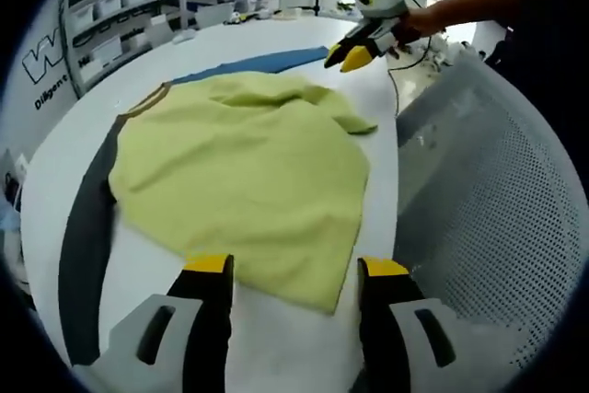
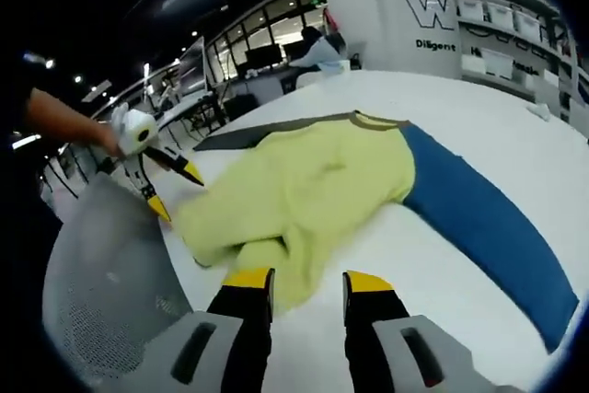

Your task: Fold the garment on the visible template until the final outline fits inside the template.

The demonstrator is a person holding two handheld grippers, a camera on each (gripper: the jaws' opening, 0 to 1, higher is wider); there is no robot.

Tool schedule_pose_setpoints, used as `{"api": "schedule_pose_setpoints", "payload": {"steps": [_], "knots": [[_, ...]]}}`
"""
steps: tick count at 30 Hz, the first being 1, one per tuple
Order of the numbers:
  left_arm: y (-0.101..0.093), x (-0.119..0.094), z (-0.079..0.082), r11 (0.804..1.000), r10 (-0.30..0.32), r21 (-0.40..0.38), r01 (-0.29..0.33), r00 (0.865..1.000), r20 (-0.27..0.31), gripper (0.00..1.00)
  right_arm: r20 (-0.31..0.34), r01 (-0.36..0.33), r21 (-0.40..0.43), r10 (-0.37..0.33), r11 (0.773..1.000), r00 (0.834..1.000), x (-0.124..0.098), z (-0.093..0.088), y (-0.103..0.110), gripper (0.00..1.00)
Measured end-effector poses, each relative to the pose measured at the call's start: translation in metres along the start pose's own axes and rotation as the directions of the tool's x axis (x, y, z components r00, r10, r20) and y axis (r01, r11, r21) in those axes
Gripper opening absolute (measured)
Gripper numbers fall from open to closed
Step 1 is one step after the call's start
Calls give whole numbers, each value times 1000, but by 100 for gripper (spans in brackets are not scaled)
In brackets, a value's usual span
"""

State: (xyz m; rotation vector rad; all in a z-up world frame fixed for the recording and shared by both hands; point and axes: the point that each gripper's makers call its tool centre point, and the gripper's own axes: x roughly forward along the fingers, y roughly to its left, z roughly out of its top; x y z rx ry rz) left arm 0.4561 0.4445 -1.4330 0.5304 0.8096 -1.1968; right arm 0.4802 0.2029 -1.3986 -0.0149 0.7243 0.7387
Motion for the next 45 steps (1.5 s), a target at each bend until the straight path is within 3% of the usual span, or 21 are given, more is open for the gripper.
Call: {"api": "schedule_pose_setpoints", "payload": {"steps": [4,9,11,14,17,21,23,25,27,30,36,45], "knots": [[-6,1,-10,1000,-14,19,14,1000,-21,50,-53,-60,-68,57,996,997,7,-7,22,22],[-13,1,-18,989,-3,146,13,997,-75,39,-120,-102,-151,85,983,989,19,-20,43,22],[-14,1,-17,994,-10,106,16,998,-60,33,-127,-111,-147,93,983,988,22,-21,47,21],[-12,1,-17,994,-6,105,13,998,-65,22,-145,-124,-156,101,980,984,25,-25,52,21],[-15,2,-17,996,-14,86,19,998,-65,13,-203,-162,-148,131,976,971,29,-38,60,21],[-11,2,-18,999,-1,34,3,998,-70,5,-225,-165,-170,125,971,966,35,-44,63,20],[-8,1,-19,1000,3,10,-2,997,-74,4,-242,-144,-204,92,968,966,36,-47,58,14],[-7,0,-19,1000,-2,-18,1,997,-73,3,-276,-122,-269,45,956,960,35,-53,47,0],[-7,0,-21,1000,-3,-17,1,997,-73,3,-249,-117,-259,51,959,967,34,-50,45,0],[-7,-1,-22,1000,-1,-14,0,998,-70,3,-258,-81,-229,20,970,966,27,-52,33,0],[-5,-2,-24,1000,-5,-11,4,998,-59,3,-291,-33,-286,-54,958,955,9,-59,4,0],[-3,-10,-33,1000,-1,-17,0,997,-83,2,-336,-20,-351,-106,936,936,-13,-69,-24,0]]}}
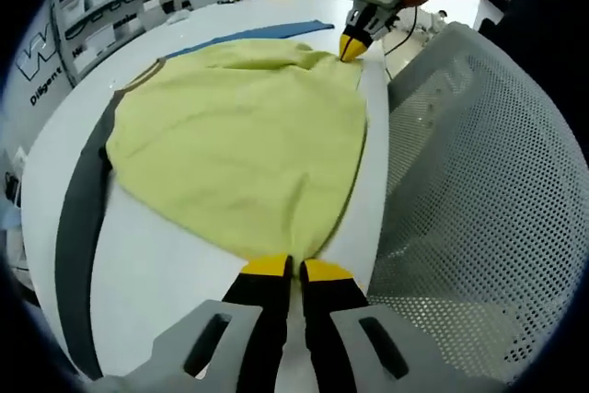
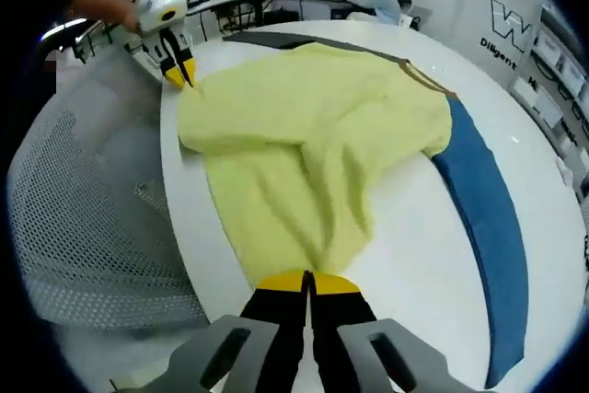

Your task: Fold the garment on the visible template until the final outline fits inside the template.

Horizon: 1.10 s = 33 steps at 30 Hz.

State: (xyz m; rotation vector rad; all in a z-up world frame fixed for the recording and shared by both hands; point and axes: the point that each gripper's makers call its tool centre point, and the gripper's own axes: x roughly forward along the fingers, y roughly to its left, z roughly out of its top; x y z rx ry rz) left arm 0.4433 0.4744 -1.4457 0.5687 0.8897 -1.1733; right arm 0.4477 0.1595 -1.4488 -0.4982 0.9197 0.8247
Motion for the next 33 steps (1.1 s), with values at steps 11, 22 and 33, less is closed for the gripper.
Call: {"api": "schedule_pose_setpoints", "payload": {"steps": [11,22,33], "knots": [[-2,-5,-9,986,-21,-164,12,998,-54,2,-73,-10,57,14,998,997,-10,-19,-5,0],[0,-4,3,996,-8,-88,7,1000,-11,3,79,12,151,-24,988,997,-15,14,-17,0],[26,-18,46,996,52,-79,-40,987,153,6,156,70,144,-93,987,983,-13,45,-44,0]]}}
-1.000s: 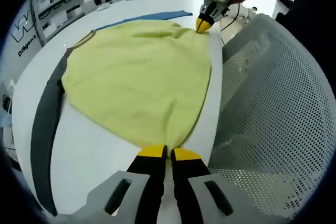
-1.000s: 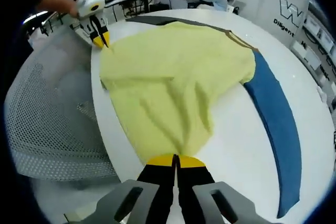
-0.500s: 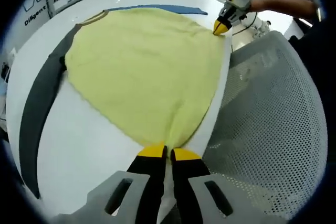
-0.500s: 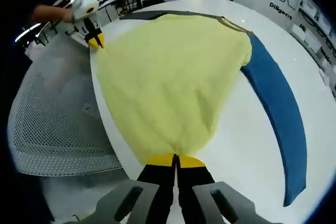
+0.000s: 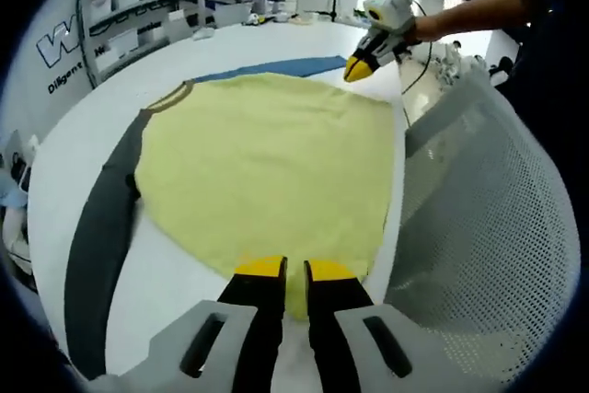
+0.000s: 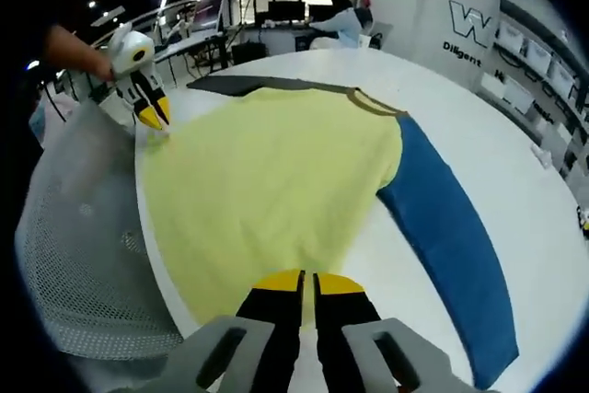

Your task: Fold the garment on the visible template until the final outline fits inside the template.

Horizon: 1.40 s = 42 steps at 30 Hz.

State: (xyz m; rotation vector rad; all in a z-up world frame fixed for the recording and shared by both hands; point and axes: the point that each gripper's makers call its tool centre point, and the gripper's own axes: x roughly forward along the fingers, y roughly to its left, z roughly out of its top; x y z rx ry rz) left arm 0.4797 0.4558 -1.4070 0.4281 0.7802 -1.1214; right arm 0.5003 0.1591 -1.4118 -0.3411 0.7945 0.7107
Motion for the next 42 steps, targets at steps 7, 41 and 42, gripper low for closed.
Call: {"api": "schedule_pose_setpoints", "payload": {"steps": [7,41,42], "knots": [[38,6,28,994,100,25,-102,992,71,20,62,33,52,-36,998,997,15,25,-16,19],[148,94,85,976,213,-46,-211,976,44,83,108,10,192,-31,981,994,110,89,-69,78],[149,95,85,976,213,-59,-211,976,42,84,98,7,205,-28,979,995,114,88,-70,78]]}}
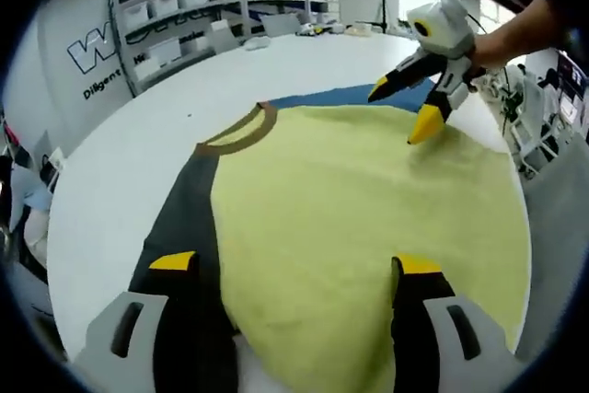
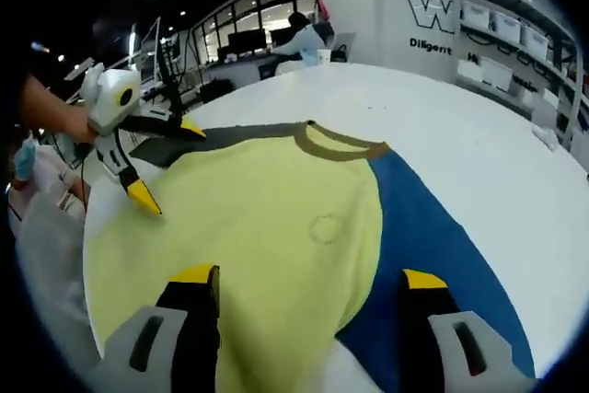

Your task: Fold the garment on the visible template until the final outline fits inside the template.

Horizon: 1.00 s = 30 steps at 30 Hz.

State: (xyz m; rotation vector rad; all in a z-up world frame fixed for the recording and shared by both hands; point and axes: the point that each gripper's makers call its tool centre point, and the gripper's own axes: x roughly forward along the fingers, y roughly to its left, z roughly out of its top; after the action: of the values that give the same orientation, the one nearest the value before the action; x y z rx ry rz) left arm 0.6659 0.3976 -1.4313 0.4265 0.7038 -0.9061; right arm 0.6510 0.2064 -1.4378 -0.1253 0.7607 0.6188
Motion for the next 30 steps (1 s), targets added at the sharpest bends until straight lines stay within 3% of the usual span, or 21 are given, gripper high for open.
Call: {"api": "schedule_pose_setpoints", "payload": {"steps": [1,3,4,5,10,12,18,30], "knots": [[2,4,-2,999,-8,-48,7,1000,-19,85,-3,-2,5,2,1000,1000,3,0,-1,80],[9,8,-2,998,-2,-58,0,1000,-26,90,-21,-7,20,7,1000,1000,8,-3,-3,84],[11,11,-4,997,-2,-79,-1,999,-43,91,8,-6,-21,7,1000,1000,8,2,-5,85],[13,12,-5,997,-1,-80,-3,999,-48,93,-18,-2,16,2,1000,1000,8,-2,-5,84],[19,18,-17,989,-19,-146,4,994,-107,98,-80,8,-56,-12,998,997,10,-2,-19,81],[24,22,-15,997,-5,-76,-3,995,-103,99,-113,15,-78,-24,997,993,10,-5,-26,86],[29,26,-9,996,-10,-94,-2,992,-129,99,-164,-12,-175,-17,984,986,13,-7,-39,89],[39,37,1,996,-13,-90,-1,988,-151,99,-186,-61,-207,22,976,982,13,-5,-51,95]]}}
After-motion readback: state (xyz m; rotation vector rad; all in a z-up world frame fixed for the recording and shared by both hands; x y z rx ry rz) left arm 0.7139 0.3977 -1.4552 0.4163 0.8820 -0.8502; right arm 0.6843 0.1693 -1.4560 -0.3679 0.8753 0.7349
